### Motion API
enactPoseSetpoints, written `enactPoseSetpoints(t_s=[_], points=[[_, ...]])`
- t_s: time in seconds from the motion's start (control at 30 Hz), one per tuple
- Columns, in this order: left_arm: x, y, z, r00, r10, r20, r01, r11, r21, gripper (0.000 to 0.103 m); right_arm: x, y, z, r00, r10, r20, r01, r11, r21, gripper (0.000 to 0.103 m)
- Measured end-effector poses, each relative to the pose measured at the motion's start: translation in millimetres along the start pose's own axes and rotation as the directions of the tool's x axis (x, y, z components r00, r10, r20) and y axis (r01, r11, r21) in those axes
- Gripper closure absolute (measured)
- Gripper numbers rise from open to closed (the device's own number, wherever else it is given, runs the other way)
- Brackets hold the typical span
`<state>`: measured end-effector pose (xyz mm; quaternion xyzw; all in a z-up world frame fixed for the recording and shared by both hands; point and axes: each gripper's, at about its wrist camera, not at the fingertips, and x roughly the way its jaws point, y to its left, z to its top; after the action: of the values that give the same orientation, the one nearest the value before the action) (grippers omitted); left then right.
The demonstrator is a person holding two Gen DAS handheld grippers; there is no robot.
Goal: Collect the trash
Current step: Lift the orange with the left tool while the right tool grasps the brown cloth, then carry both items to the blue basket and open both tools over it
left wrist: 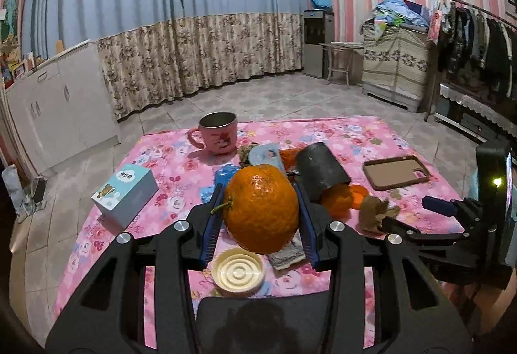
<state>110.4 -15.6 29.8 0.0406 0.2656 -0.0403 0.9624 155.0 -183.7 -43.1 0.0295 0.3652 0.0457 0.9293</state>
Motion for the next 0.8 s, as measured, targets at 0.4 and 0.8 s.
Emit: enactPoseSetpoints(t_s=[0.4, 0.8], points=[[44.4, 17.5, 4.9, 0.999, 0.017, -0.036, -0.018, 0.999, -0.034, 0.060, 23.1, 24.2, 6.7, 0.999, -0.053, -0.004, 0.052, 0.991, -0.125, 0.054], [30.0, -9.7, 16.9, 1.000, 0.004, 0.017, -0.004, 1.000, -0.003, 0.060, -47.4, -12.9, 11.6, 0.995, 0.006, 0.100, -0.001, 0.999, -0.053, 0.080]])
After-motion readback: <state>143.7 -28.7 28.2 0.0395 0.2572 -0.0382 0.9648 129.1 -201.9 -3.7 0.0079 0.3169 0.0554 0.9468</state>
